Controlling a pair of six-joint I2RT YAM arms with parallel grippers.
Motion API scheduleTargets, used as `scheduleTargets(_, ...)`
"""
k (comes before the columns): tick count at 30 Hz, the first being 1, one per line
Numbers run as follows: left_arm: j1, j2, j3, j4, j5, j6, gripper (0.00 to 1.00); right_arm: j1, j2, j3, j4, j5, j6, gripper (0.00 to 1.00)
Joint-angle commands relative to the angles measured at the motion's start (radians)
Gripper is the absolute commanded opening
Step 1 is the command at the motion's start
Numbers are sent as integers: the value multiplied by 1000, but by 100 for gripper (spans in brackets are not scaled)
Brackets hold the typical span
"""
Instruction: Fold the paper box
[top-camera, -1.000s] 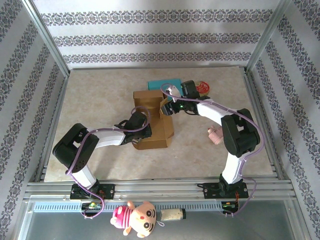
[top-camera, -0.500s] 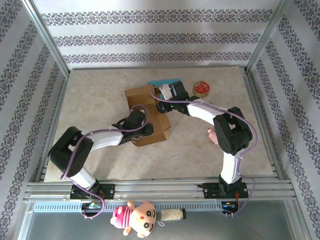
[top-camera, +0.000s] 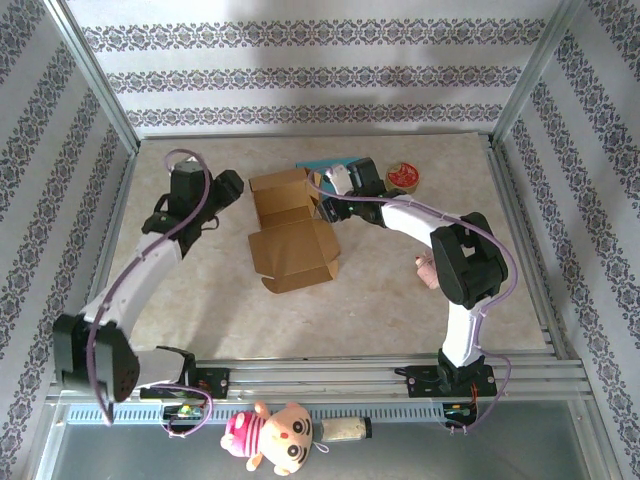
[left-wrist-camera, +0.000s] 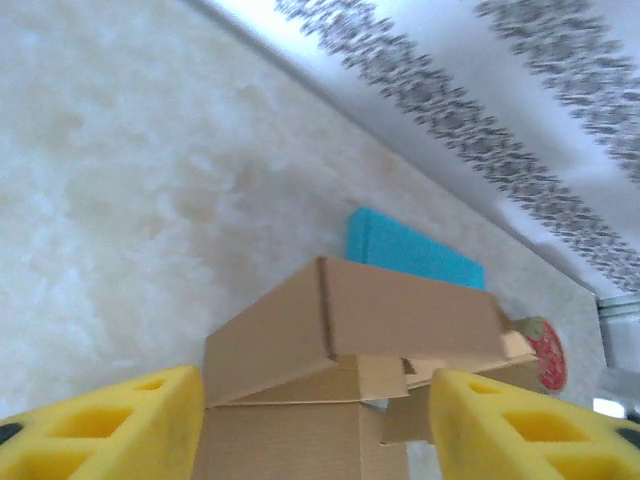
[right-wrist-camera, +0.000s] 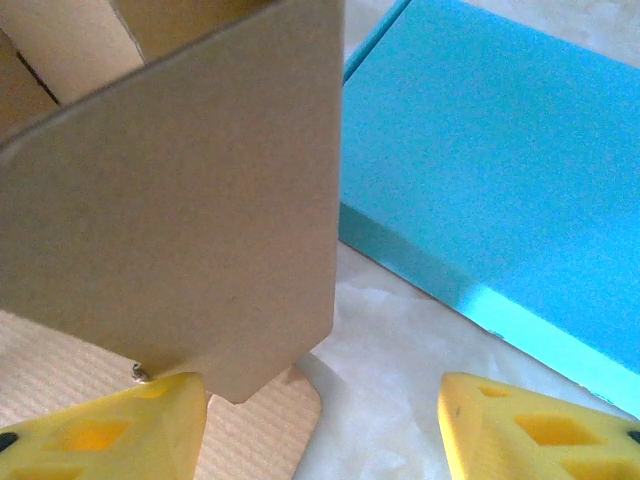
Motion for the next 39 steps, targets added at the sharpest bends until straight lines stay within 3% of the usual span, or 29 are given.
scheduleTargets(1, 45, 118, 64, -1, 219, 7, 70, -8, -2, 43, 6, -60, -19, 63)
scheduleTargets(4, 57, 217, 114, 75, 300, -7, 78, -8, 7, 60, -3, -88, -35, 63)
scheduleTargets(9, 61, 323, 150, 179, 333, -28, 78, -8, 16, 79, -14, -140, -48, 62)
scheduleTargets(12, 64, 374, 179, 191, 343, -34, 75, -5, 25, 87, -18, -176, -62, 62)
scheduleTargets(16, 64, 420, 198, 204, 372, -26, 62, 0, 37, 104, -28, -189, -122, 62)
scheduleTargets(19, 64, 428, 196, 194, 381, -4, 53, -4, 32, 106, -34, -159, -227, 63)
scheduleTargets(26, 64, 424, 162, 191, 395, 22, 43, -47, 36, 108, -72, -309, -545, 67)
scheduleTargets(35, 62, 425, 153, 197, 418, 33, 42, -82, 29, 66, -102, -448, -928, 67)
scheduleTargets(39, 62, 424, 158, 184, 414, 47, 42, -137, -6, 50, -112, -530, -984, 74)
